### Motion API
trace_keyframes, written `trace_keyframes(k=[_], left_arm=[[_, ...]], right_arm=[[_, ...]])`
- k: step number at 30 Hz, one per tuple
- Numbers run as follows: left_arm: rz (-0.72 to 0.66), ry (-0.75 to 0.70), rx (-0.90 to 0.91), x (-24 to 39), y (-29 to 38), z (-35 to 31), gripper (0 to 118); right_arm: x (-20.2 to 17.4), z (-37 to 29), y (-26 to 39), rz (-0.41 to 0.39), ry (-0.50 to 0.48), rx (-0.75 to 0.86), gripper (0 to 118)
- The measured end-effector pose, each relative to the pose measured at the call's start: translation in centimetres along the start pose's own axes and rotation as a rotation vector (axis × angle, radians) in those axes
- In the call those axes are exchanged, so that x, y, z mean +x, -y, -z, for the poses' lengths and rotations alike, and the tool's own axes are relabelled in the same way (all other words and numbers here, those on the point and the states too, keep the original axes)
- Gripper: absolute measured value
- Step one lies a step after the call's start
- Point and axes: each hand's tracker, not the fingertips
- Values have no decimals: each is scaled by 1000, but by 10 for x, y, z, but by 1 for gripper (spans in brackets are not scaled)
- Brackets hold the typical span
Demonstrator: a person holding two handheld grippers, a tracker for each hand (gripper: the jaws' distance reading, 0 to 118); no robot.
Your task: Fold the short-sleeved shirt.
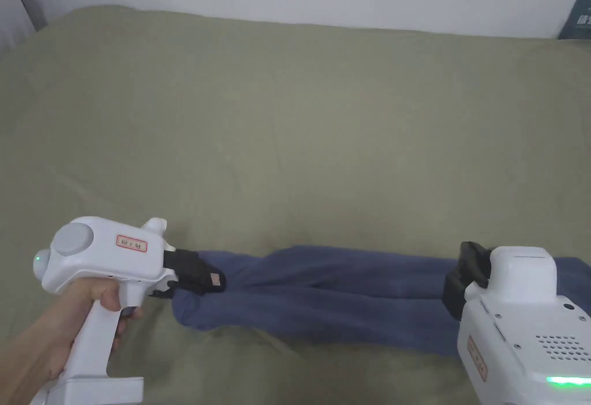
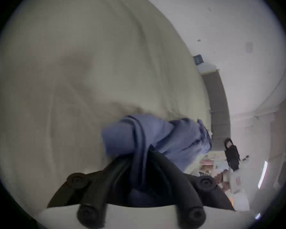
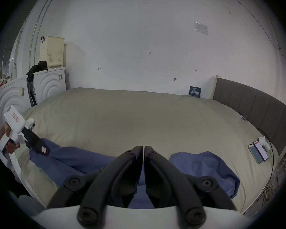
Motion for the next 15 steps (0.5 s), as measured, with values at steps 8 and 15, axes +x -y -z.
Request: trace_keyframes(k=[8,15], left_arm=[[-83,100,29,-18,5,-20,5],[-84,48,113,-18,15,-84,5]], right_arm=[[5,-8,-14,-12,-11,10,9],[12,-15,-21,-5,-11,44,9]])
